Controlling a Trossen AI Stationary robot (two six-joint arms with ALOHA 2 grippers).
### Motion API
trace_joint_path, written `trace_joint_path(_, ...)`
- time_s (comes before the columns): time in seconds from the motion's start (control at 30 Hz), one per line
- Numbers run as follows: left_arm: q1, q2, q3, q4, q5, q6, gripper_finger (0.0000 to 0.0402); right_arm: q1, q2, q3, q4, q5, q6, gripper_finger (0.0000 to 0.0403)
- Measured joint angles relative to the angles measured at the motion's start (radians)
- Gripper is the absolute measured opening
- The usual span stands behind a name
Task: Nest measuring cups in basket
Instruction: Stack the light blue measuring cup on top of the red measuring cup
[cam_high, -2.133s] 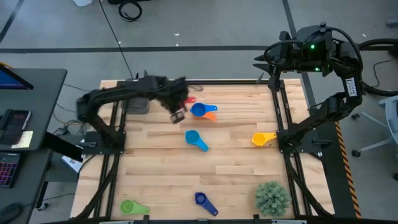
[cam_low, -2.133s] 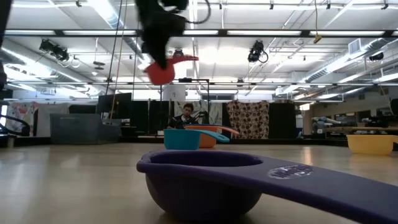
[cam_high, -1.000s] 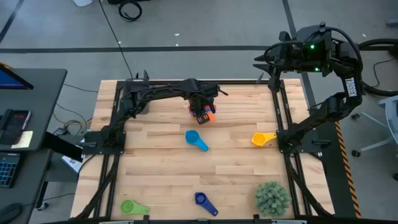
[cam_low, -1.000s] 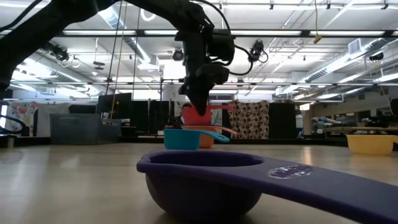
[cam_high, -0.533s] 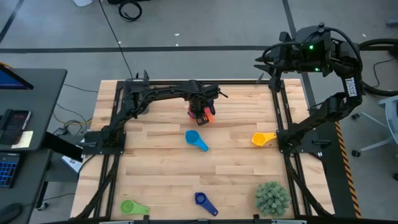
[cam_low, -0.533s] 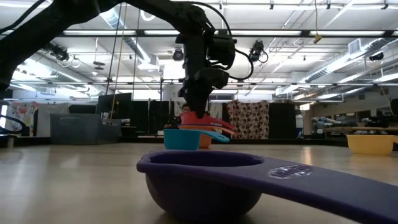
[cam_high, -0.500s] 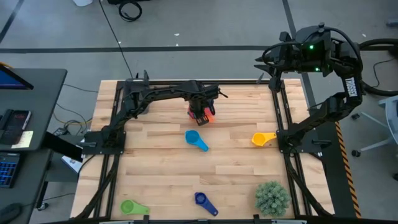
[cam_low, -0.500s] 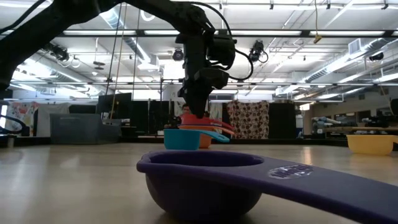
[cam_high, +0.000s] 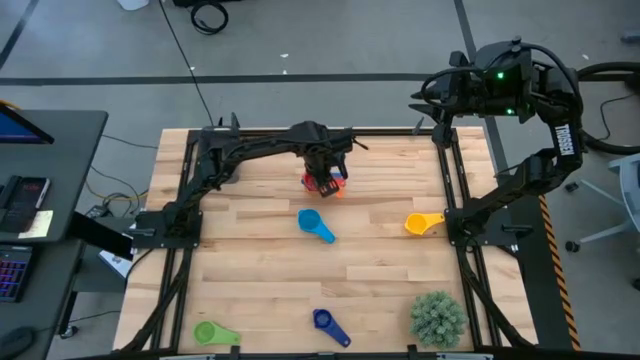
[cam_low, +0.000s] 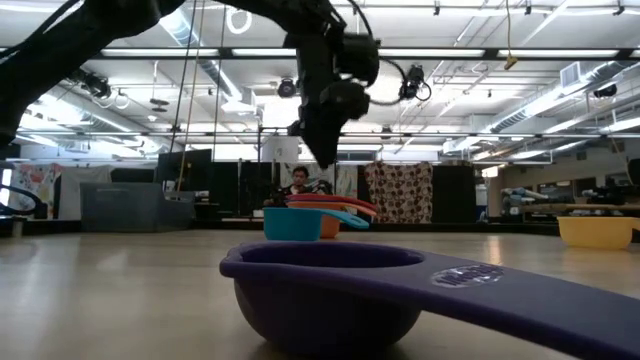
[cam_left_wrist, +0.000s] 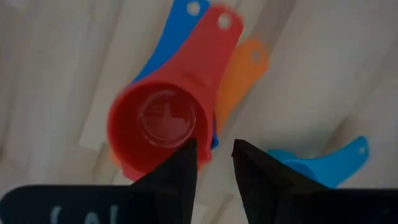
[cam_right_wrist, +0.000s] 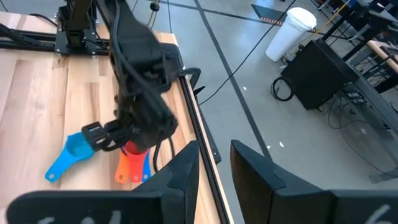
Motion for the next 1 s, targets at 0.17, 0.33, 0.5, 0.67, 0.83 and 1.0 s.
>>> trace_joint_path(0.17, 0.013, 0.0, 0.145, -0.079, -0.004, 0.026, 0.0108, 0.0, 0.001, -0.035, -0.01, -0.03, 0.058, 0.0096)
trace_joint_path(0.33, 0.038, -0.067, 0.169, -0.176, -0.012, 0.033, 0.0108, 0.0, 0.001, -0.079, -0.061, -0.034, 0.066, 0.0096)
trace_joint_path(0.5, 0.055, -0.186, 0.165, -0.277, -0.026, 0.004, 0.0107, 0.0, 0.0, -0.11, -0.116, -0.043, 0.074, 0.0096)
trace_joint_path(0.67, 0.05, -0.316, 0.165, -0.291, -0.028, -0.018, 0.0107, 0.0, 0.0, -0.143, -0.117, -0.163, 0.121, 0.0096)
trace_joint_path(0.83, 0.045, -0.438, 0.165, -0.291, -0.027, -0.077, 0.0107, 0.0, 0.0, -0.189, -0.118, -0.25, 0.124, 0.0096)
trace_joint_path(1.0, 0.027, -0.529, 0.165, -0.291, -0.028, -0.105, 0.0107, 0.002, 0.0, -0.264, -0.117, -0.265, 0.124, 0.0096)
